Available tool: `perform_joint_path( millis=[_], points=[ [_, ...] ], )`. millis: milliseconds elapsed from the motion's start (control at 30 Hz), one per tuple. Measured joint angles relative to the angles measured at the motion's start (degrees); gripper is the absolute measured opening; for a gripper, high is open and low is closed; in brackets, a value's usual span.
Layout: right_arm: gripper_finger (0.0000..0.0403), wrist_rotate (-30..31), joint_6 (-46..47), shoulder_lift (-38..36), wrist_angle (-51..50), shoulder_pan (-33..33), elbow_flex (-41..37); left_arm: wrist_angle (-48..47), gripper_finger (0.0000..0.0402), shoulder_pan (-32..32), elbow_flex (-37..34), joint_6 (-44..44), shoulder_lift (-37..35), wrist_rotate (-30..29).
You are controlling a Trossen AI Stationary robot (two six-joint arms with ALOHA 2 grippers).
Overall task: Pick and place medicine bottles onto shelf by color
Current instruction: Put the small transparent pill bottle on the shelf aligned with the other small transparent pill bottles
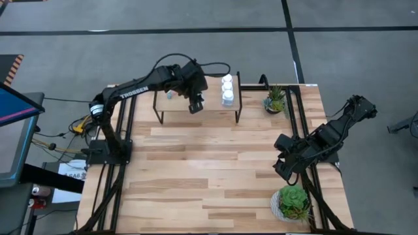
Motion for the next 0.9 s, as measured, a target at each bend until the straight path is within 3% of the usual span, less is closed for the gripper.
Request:
perform_joint_path(
  millis=[900],
  points=[
    [0.027,0.0,-0.07,-0.02,0.22,0.02,0.0,0.9,0.0123,3.57,-0.42,4.37,0.74,0.42]
  ],
)
